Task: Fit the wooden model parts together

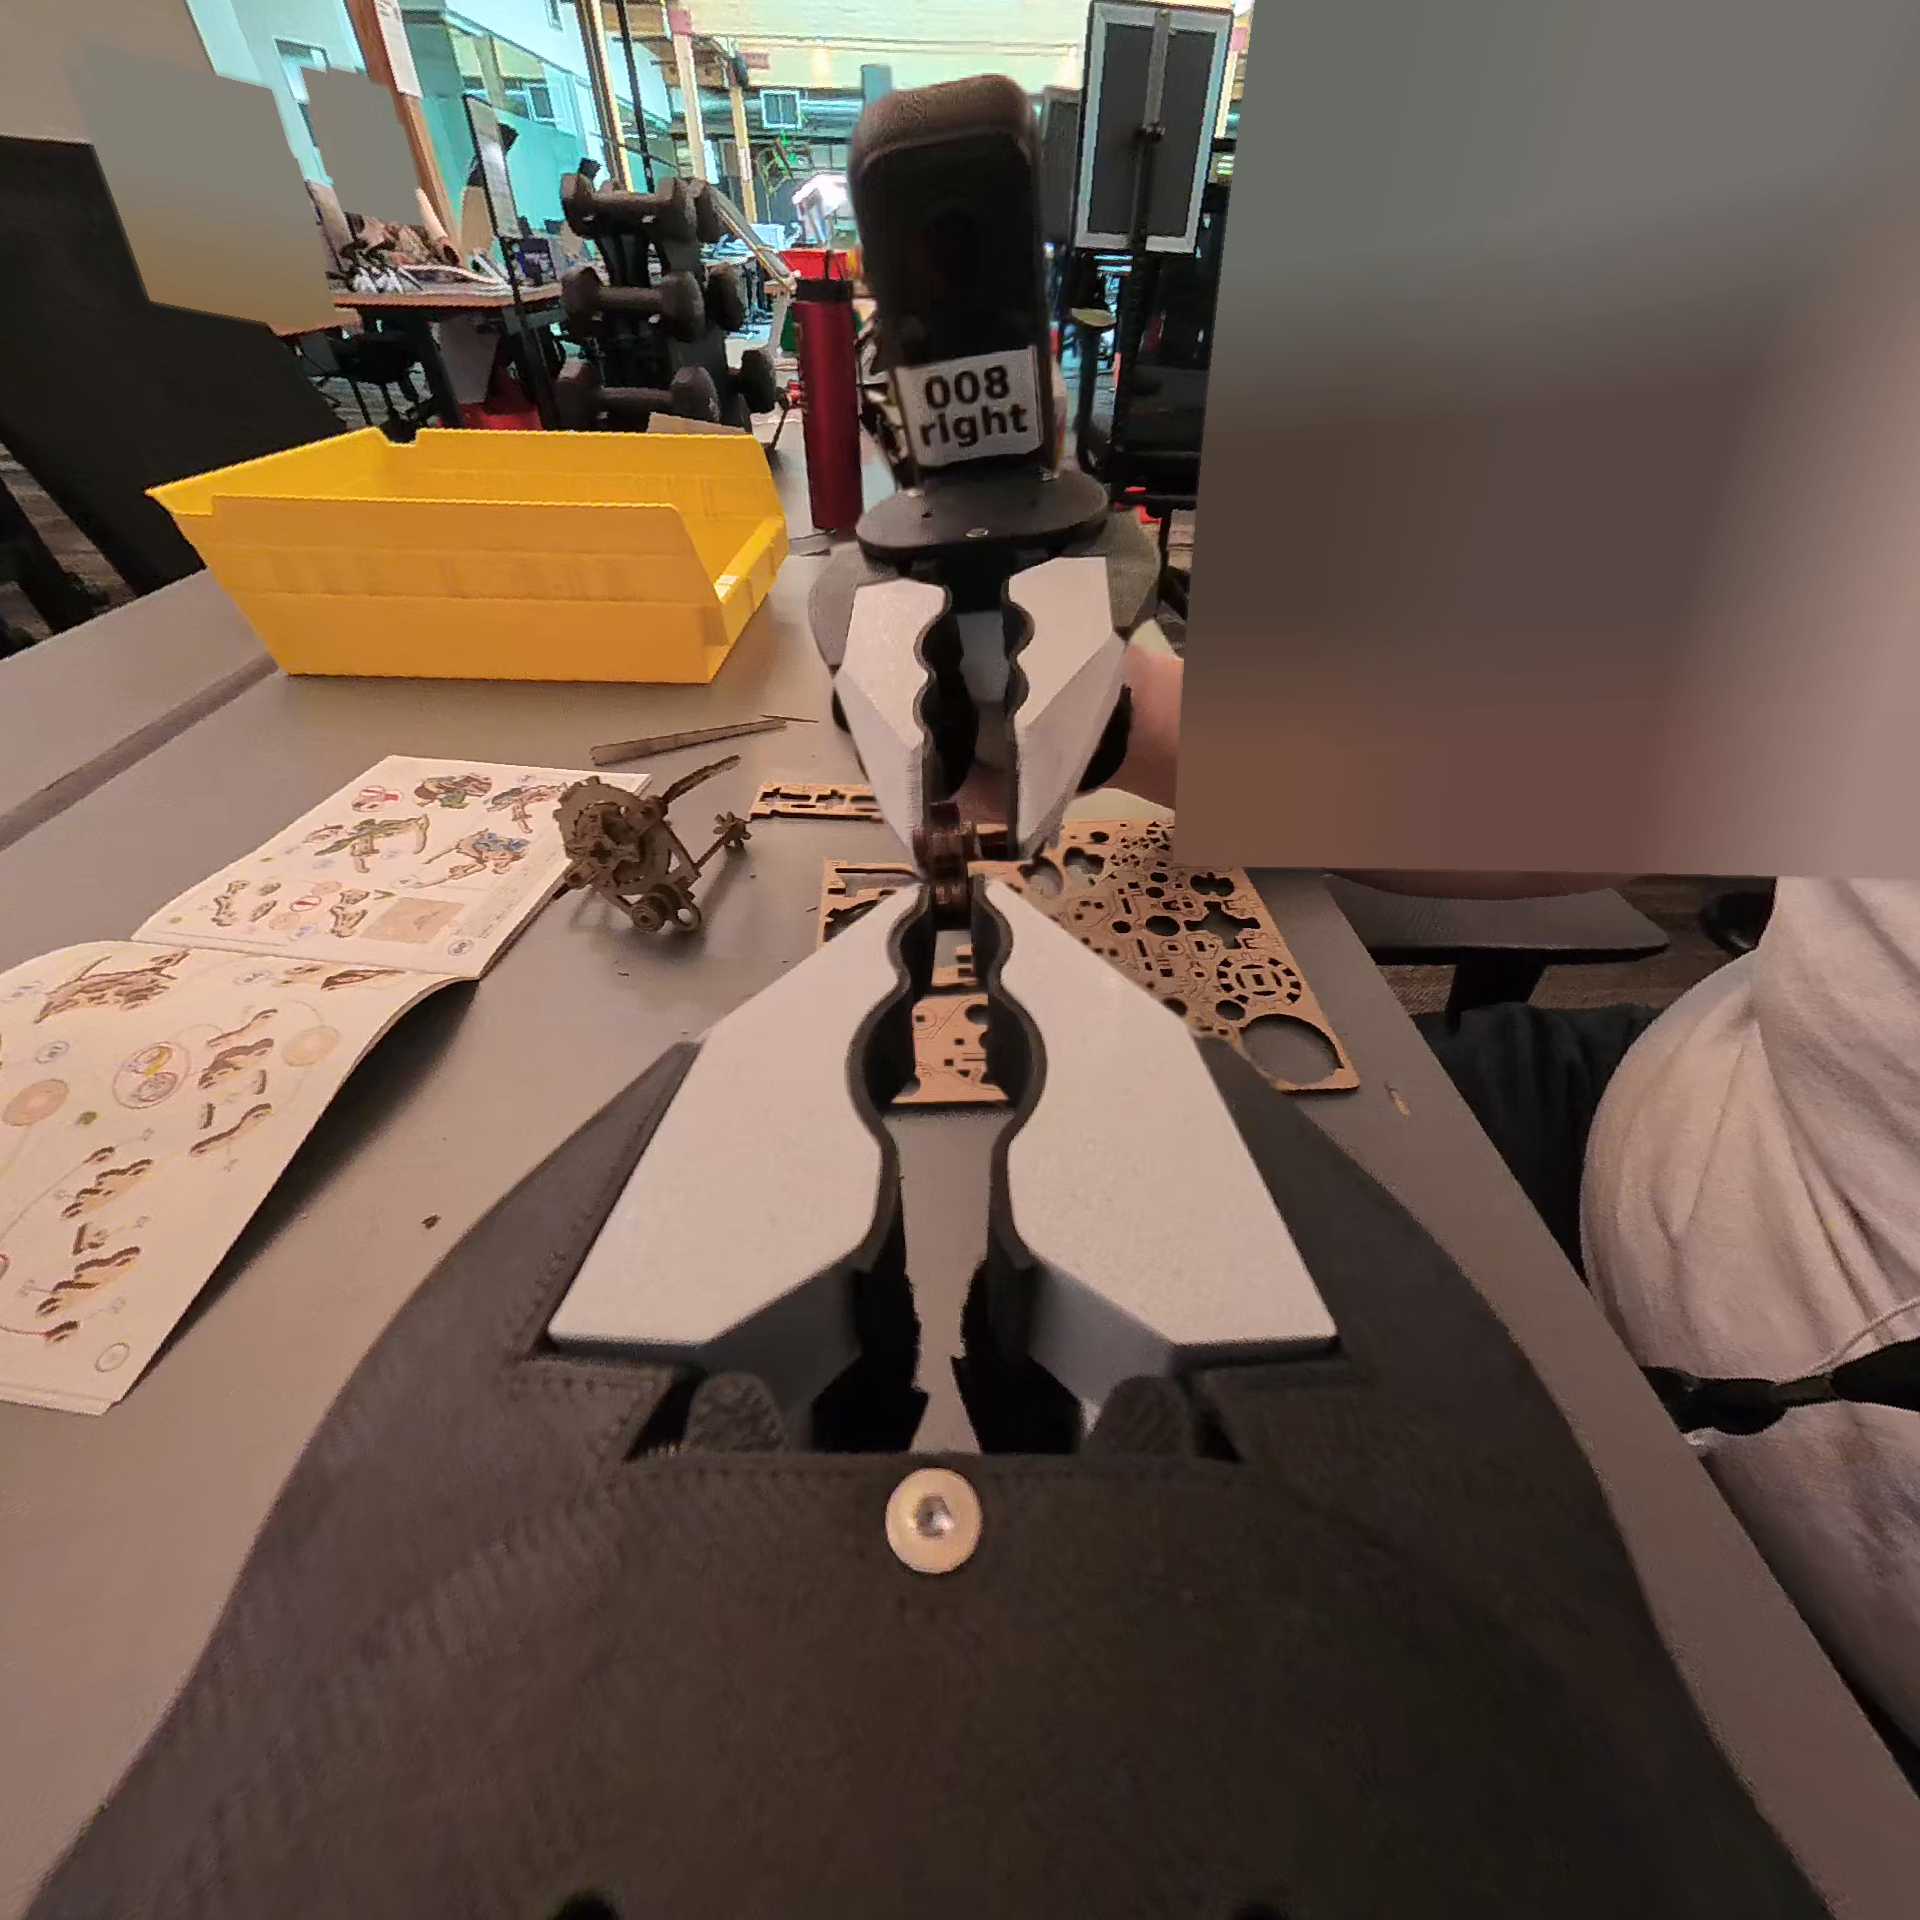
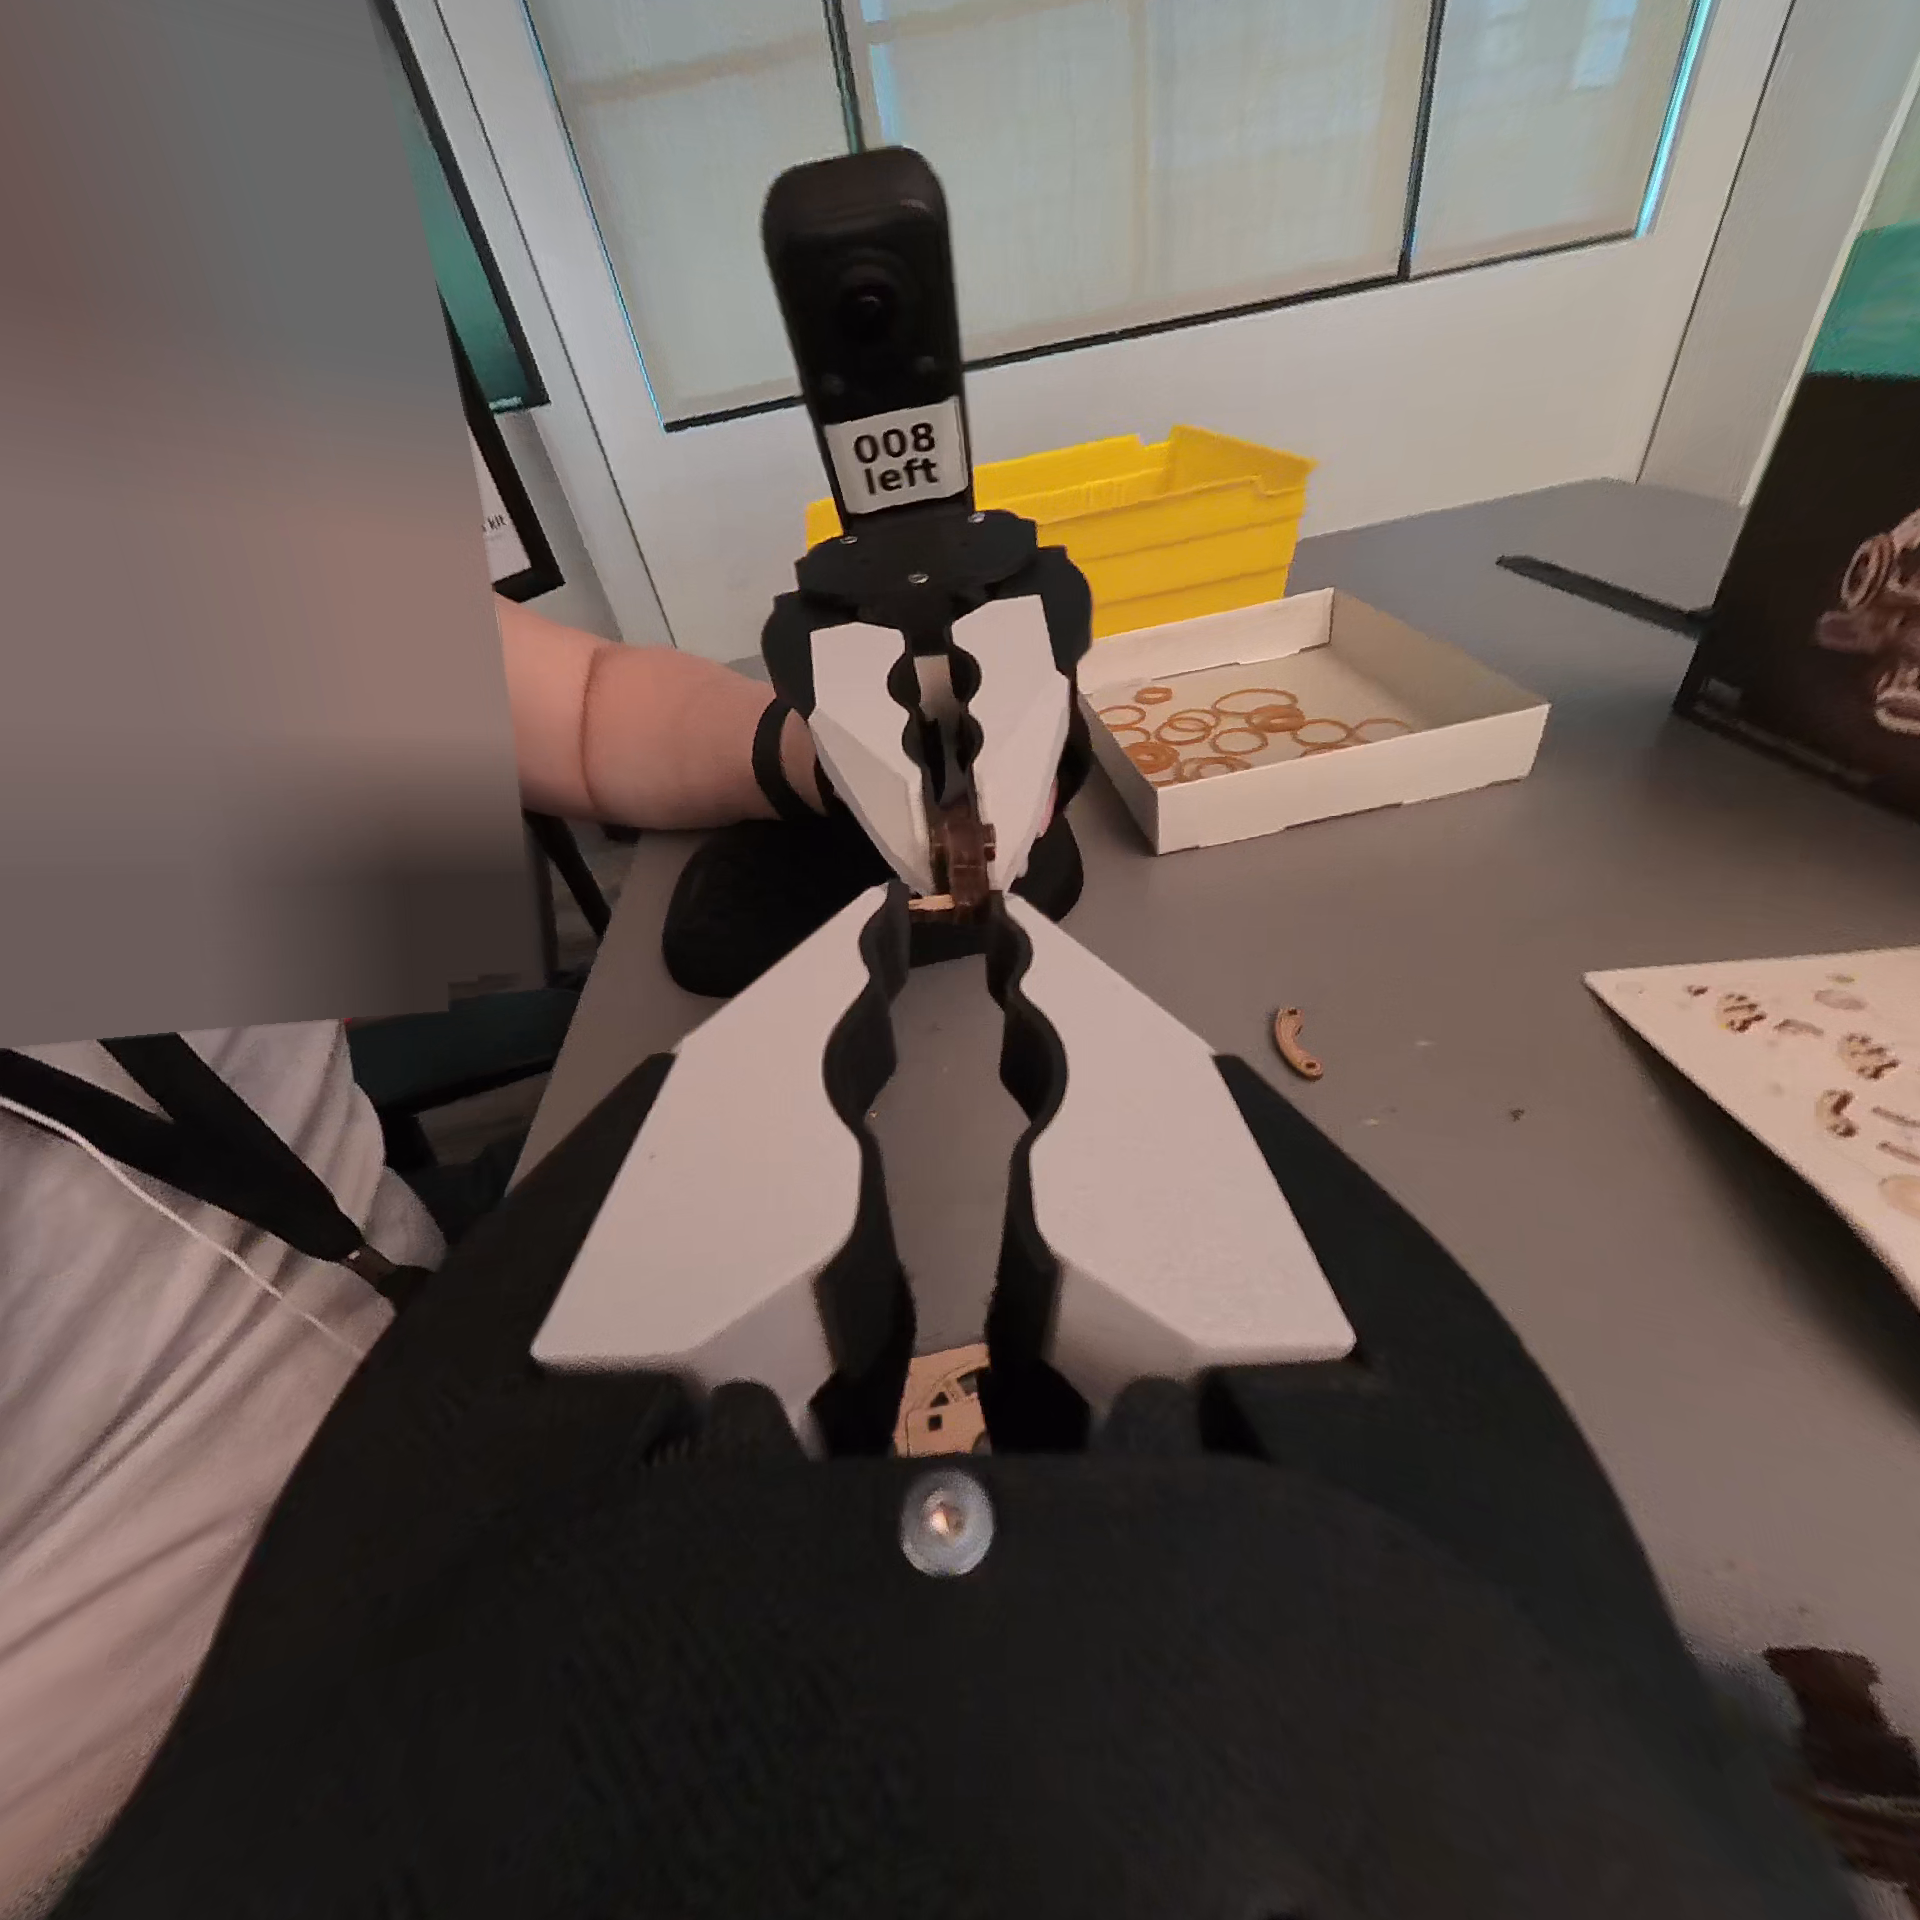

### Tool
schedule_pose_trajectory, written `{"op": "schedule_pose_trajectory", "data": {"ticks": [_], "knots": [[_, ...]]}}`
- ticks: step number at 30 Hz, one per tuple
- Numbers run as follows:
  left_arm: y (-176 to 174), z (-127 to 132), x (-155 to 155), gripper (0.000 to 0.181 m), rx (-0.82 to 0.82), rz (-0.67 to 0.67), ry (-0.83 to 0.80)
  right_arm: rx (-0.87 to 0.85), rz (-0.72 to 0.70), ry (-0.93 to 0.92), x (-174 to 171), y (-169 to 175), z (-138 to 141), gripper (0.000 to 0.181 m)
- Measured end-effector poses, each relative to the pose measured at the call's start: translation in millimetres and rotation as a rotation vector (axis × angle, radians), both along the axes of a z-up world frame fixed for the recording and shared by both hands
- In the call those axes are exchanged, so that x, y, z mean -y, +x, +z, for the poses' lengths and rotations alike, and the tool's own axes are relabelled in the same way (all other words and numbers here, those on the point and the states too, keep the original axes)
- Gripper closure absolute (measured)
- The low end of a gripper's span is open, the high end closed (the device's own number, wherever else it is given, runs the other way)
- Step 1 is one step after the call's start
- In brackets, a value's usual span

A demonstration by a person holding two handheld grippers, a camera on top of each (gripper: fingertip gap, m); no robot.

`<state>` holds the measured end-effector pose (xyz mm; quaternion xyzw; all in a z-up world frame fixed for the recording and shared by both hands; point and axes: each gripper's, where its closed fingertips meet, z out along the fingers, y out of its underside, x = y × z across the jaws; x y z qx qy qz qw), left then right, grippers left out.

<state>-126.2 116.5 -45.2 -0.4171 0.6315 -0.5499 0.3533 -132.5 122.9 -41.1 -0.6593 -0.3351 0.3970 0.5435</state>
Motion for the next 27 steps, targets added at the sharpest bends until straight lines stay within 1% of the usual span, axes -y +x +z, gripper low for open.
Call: {"op": "schedule_pose_trajectory", "data": {"ticks": [5,6,8,11,14,15,17,19,21,27], "knots": [[1,-3,-5,0.171,-0.010,0.022,0.012,-0.133,0.032,-0.188,-5,0,-4,0.170],[1,-4,-8,0.162,-0.012,0.036,0.028,-0.160,0.039,-0.225,-6,1,-5,0.170],[1,-8,-9,0.159,-0.016,0.037,0.072,-0.214,0.039,-0.305,-10,3,-9,0.170],[1,-12,-14,0.156,-0.020,0.080,0.184,-0.296,0.046,-0.430,-14,7,-14,0.170],[1,-22,-20,0.153,-0.034,0.131,0.357,-0.367,0.064,-0.526,-16,9,-17,0.170],[2,-25,-20,0.151,-0.041,0.140,0.388,-0.373,0.072,-0.541,-15,9,-18,0.170],[5,-28,-18,0.148,-0.050,0.148,0.398,-0.371,0.081,-0.564,-14,6,-20,0.170],[6,-30,-14,0.151,-0.048,0.140,0.410,-0.393,0.111,-0.598,-12,3,-19,0.170],[6,-27,-14,0.154,-0.030,0.153,0.438,-0.388,0.105,-0.638,-13,1,-25,0.170],[4,-31,-8,0.159,-0.040,0.116,0.466,-0.399,0.142,-0.690,-9,-4,-28,0.170]]}}
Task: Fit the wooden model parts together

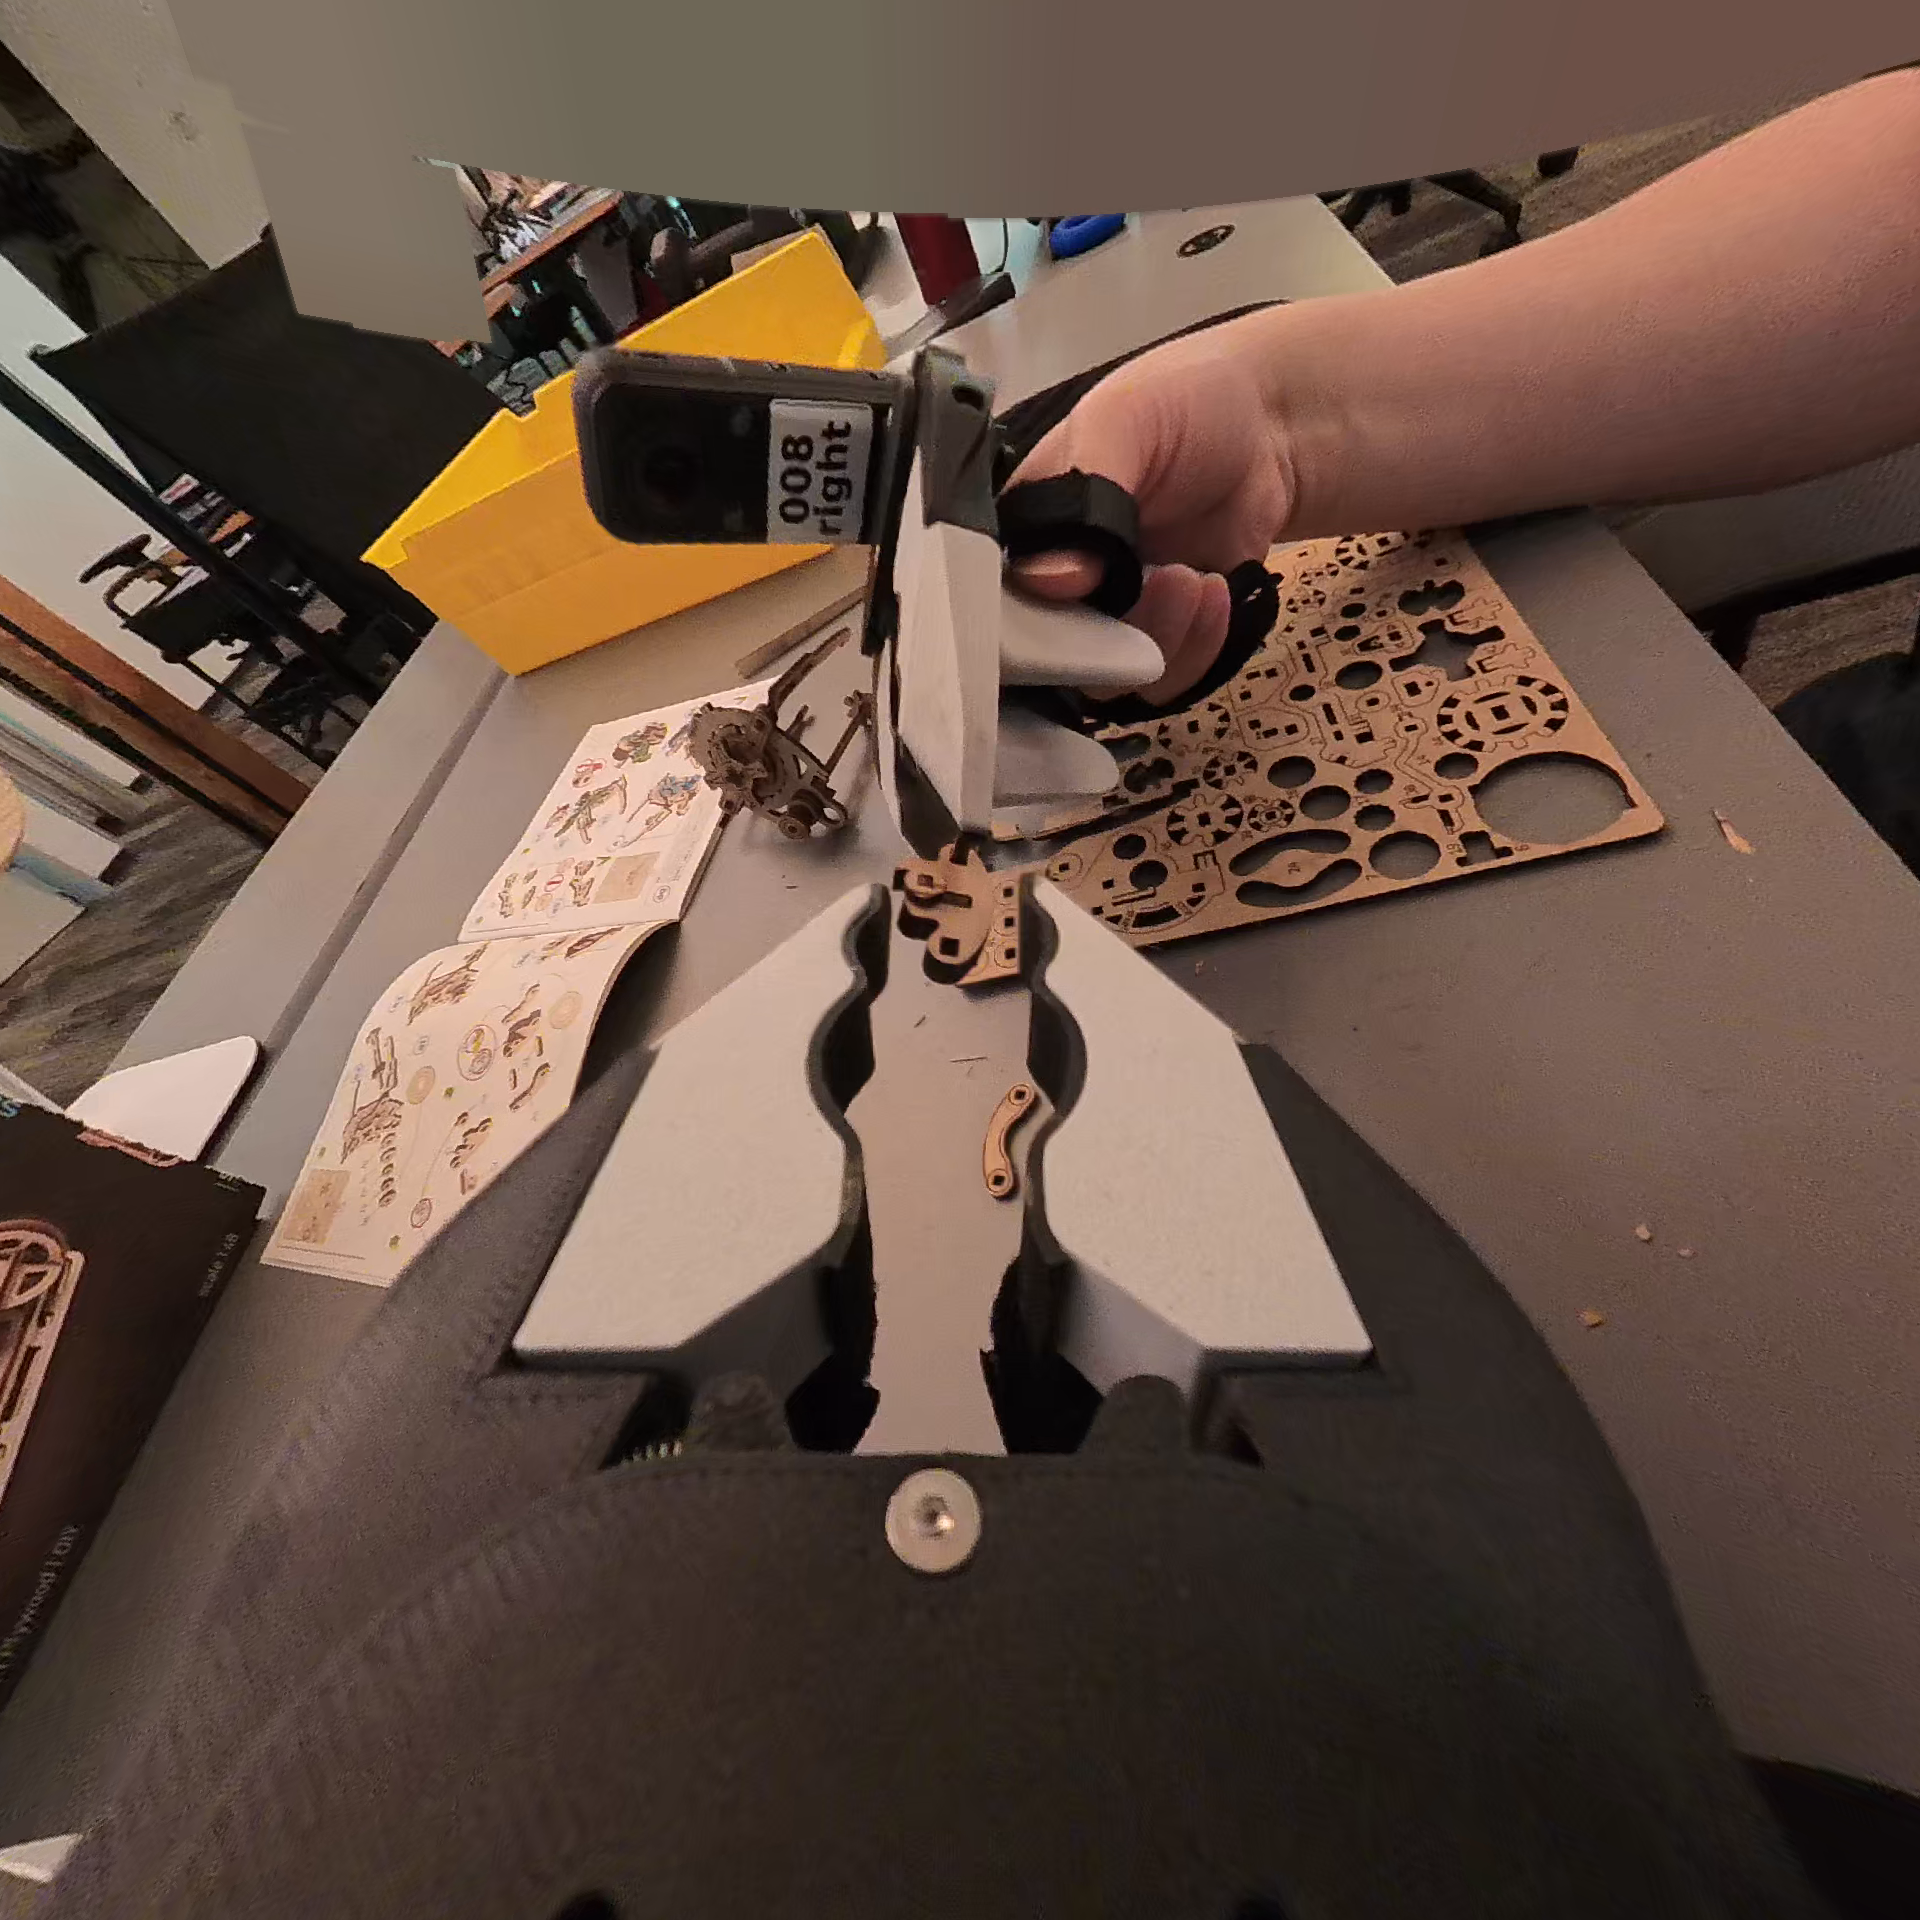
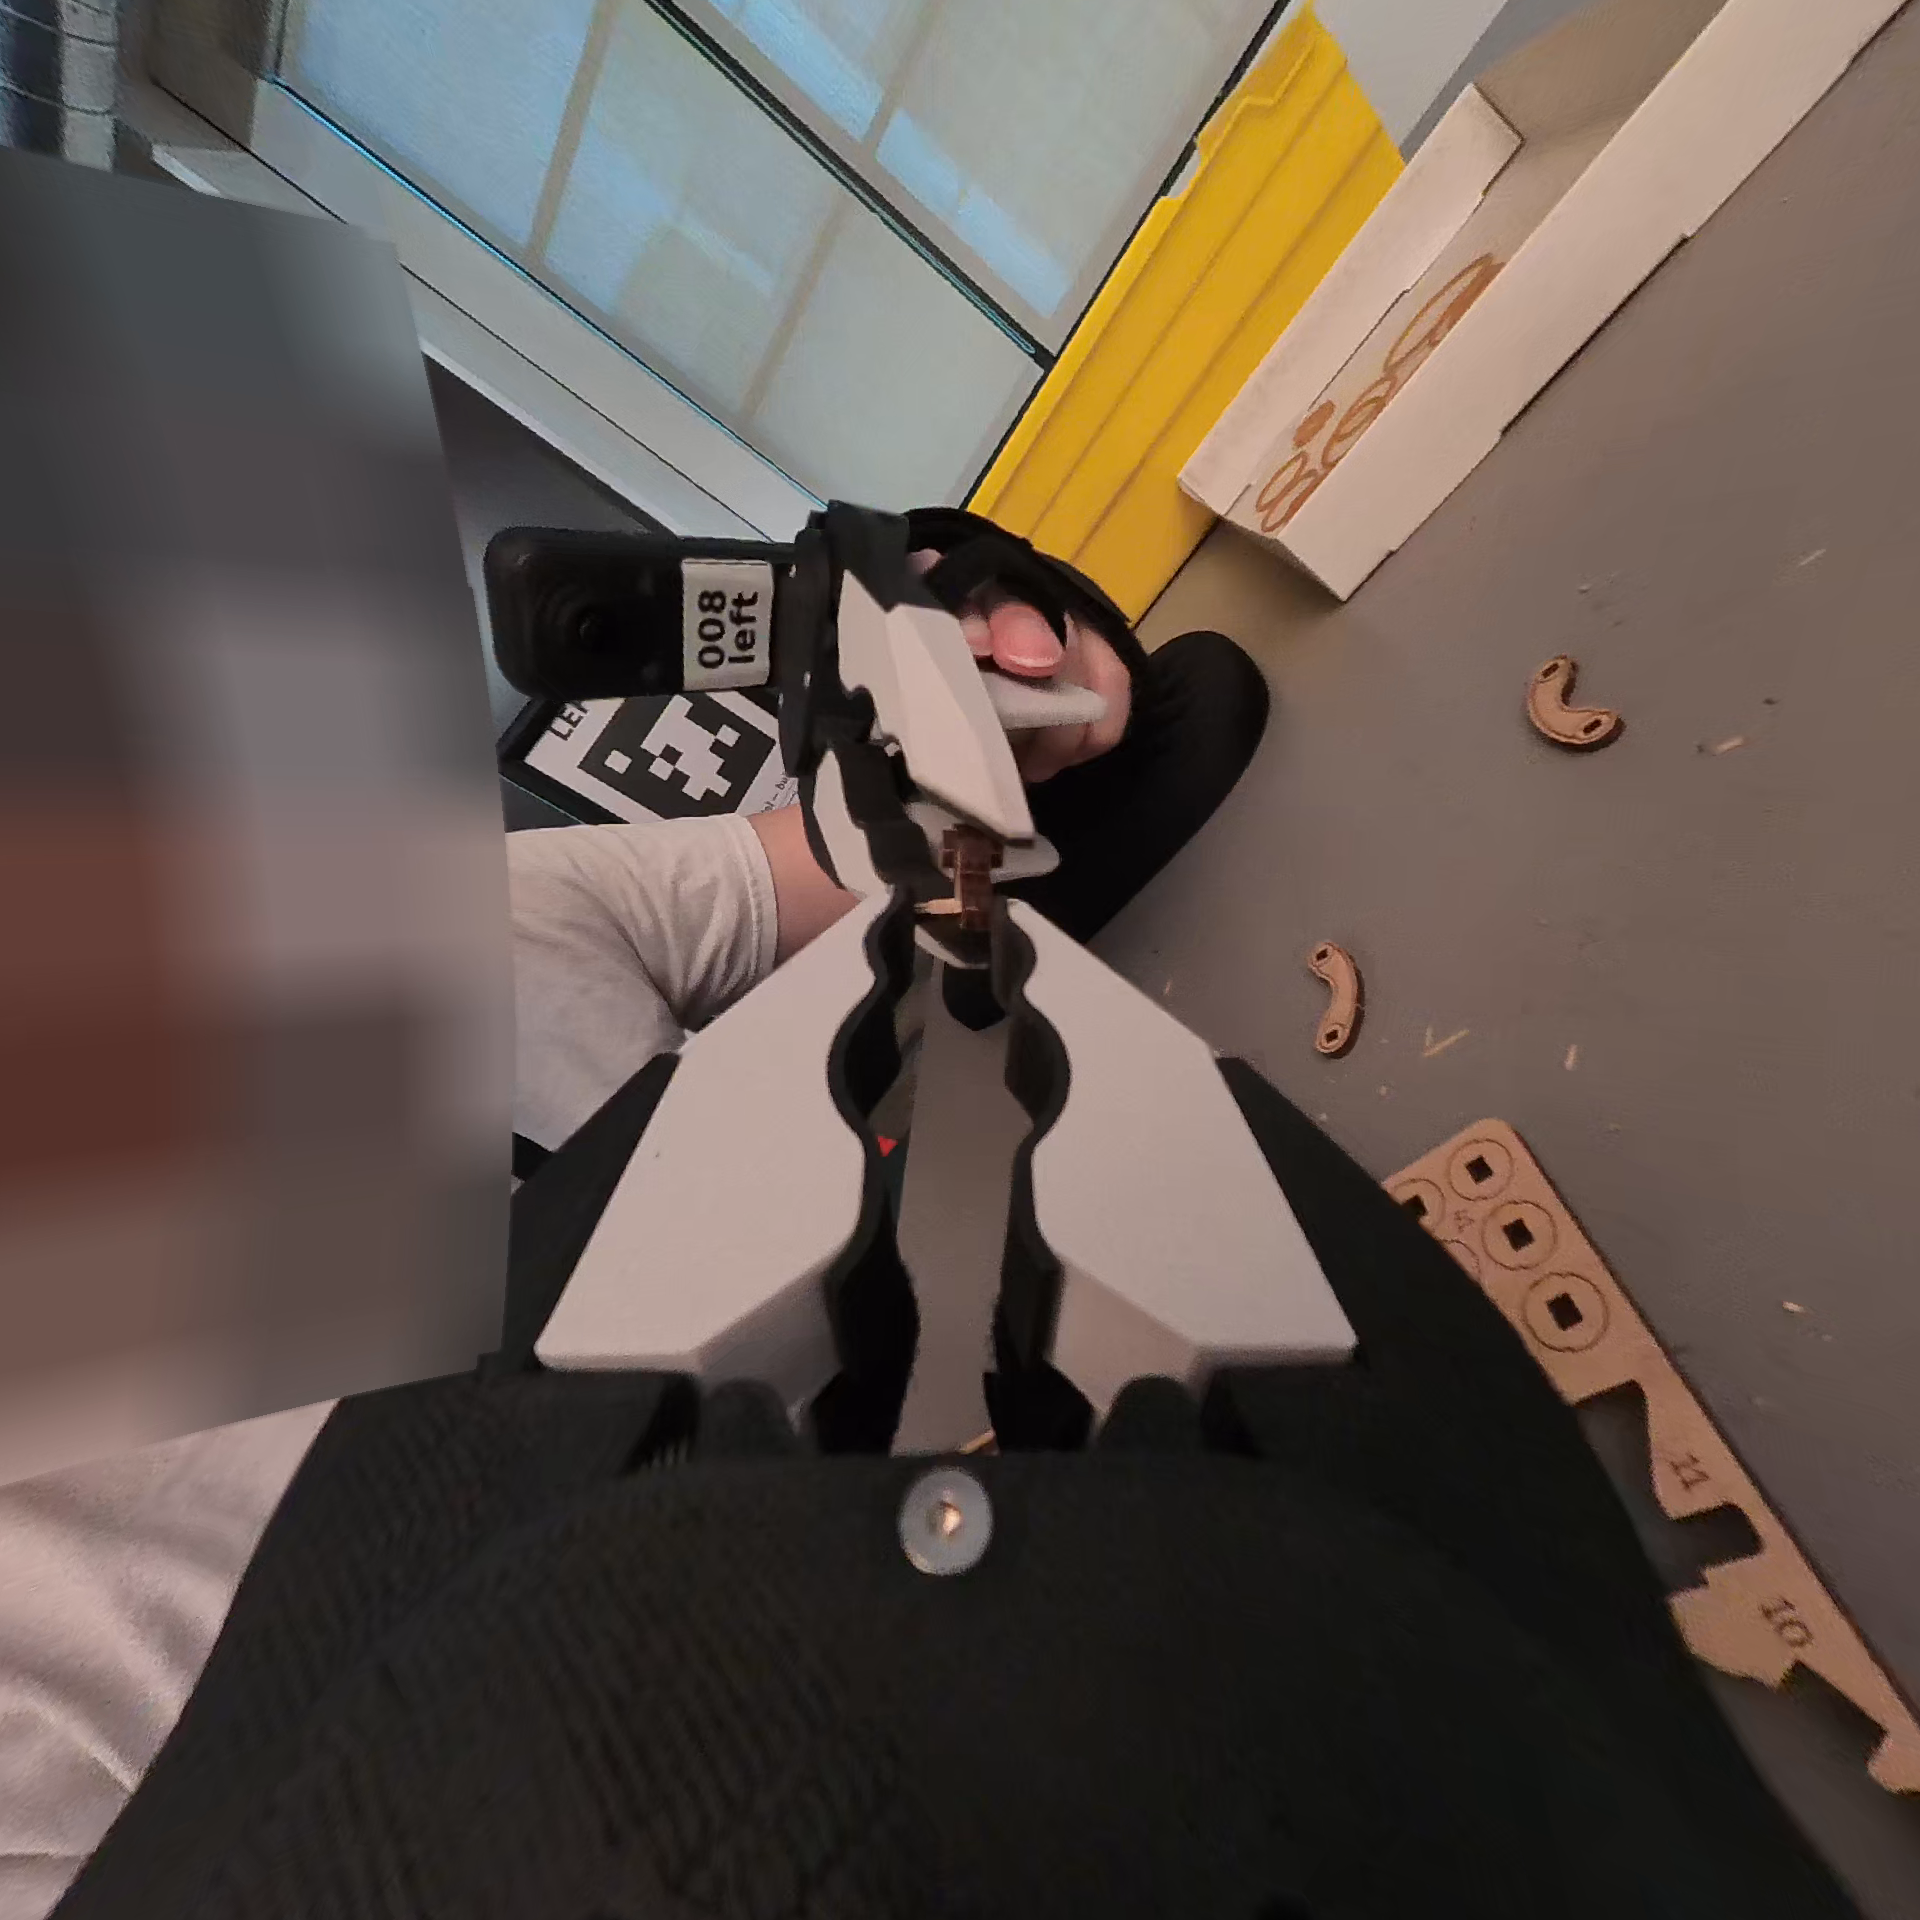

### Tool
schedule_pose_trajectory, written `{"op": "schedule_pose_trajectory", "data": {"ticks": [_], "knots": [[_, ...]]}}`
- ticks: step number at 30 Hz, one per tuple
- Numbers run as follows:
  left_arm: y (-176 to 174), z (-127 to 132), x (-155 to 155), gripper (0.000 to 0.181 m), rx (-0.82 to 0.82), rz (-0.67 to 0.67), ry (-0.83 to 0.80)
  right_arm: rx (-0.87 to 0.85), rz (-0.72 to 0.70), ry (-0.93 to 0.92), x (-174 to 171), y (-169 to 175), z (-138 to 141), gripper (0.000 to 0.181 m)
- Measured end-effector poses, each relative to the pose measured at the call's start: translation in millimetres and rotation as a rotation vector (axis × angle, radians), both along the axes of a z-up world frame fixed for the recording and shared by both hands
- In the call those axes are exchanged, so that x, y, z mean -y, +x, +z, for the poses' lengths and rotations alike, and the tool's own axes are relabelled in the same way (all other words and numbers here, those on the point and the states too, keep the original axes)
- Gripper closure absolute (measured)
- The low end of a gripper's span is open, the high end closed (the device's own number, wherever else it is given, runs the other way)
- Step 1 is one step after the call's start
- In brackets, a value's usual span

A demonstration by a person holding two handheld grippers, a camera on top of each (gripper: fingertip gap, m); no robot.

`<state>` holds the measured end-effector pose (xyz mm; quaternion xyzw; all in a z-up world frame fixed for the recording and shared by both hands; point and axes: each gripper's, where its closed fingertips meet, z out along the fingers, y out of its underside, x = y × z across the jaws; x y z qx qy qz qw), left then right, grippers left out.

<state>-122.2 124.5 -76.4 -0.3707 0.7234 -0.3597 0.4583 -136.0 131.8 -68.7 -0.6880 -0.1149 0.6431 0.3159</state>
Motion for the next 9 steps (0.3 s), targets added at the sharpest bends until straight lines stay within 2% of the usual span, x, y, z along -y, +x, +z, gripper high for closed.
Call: {"op": "schedule_pose_trajectory", "data": {"ticks": [9], "knots": [[-0.2,-2.8,-0.3,0.166,-0.012,-0.004,0.004,-0.057,0.026,-0.052,1.7,-1.5,1.6,0.170]]}}
